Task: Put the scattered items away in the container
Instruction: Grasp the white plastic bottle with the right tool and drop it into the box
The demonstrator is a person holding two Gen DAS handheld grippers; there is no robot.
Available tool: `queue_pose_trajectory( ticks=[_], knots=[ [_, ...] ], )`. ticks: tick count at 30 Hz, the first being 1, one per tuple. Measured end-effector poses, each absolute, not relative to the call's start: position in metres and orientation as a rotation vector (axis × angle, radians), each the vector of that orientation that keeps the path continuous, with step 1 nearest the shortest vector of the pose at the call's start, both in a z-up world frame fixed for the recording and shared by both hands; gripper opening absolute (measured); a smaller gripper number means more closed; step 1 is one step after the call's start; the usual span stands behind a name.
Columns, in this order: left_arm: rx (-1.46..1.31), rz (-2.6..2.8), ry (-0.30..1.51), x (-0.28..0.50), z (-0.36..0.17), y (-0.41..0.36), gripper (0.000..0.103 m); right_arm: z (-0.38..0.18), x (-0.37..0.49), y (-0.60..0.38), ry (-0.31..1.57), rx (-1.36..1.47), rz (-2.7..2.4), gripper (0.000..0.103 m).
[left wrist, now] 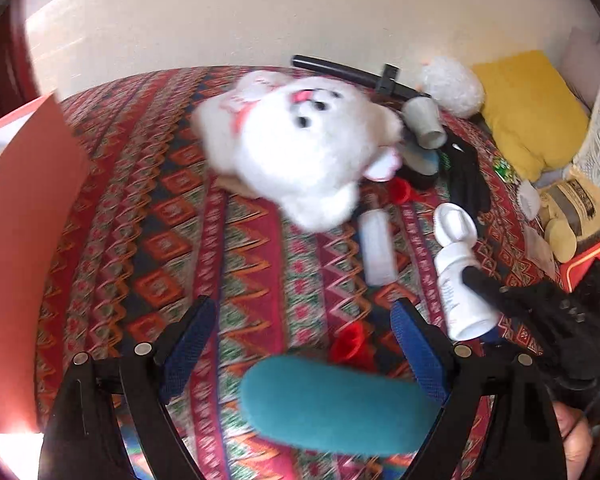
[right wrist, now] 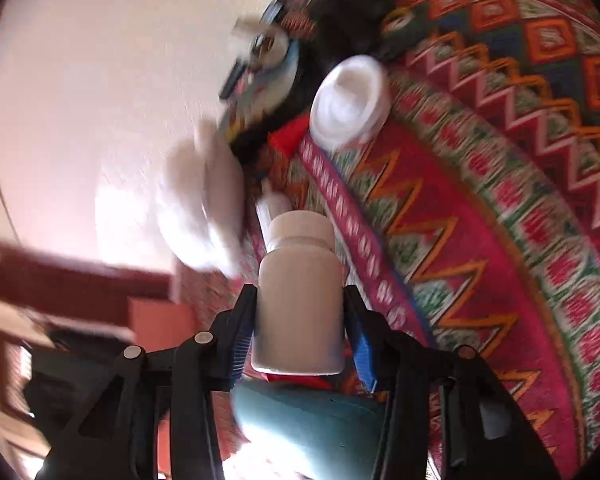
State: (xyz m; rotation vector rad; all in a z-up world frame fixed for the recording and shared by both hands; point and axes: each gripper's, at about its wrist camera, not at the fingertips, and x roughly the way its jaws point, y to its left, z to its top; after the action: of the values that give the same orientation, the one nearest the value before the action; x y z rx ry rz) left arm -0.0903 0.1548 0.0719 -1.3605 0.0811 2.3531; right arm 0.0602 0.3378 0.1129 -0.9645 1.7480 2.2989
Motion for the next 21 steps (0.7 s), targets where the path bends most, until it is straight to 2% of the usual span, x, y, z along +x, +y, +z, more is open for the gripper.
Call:
queue_pose_trajectory(
  ticks=[3,6,7,8,9,15,21],
  knots=[
    [-1.369,2.338,0.14,-0.104,0.056,0.199,0.089,0.12,0.081,0.368,1.806,-0.818,2.27,0.041],
    [-1.436,2.316,0.273,-0.126,0.032,0.244,0.089,0.122,0.093,0.384,1.849,-0.756,2.256,0.041],
    [-1.45,2.302,0.318,-0.131,0.024,0.257,0.078,0.122,0.095,0.386,1.857,-0.748,2.253,0.041],
    [-1.461,2.28,0.352,-0.136,0.017,0.265,0.054,0.123,0.096,0.387,1.866,-0.743,2.252,0.041],
    [-1.506,2.251,0.381,-0.139,0.009,0.27,0.023,0.123,0.096,0.388,1.872,-0.742,2.252,0.041],
    [-1.403,2.26,0.285,-0.111,0.05,0.233,0.023,0.135,0.089,0.384,1.866,-0.728,2.293,0.041],
    [-1.224,2.381,0.049,-0.056,0.139,0.121,0.023,0.149,0.086,0.375,1.835,-0.702,2.336,0.041]
  ],
)
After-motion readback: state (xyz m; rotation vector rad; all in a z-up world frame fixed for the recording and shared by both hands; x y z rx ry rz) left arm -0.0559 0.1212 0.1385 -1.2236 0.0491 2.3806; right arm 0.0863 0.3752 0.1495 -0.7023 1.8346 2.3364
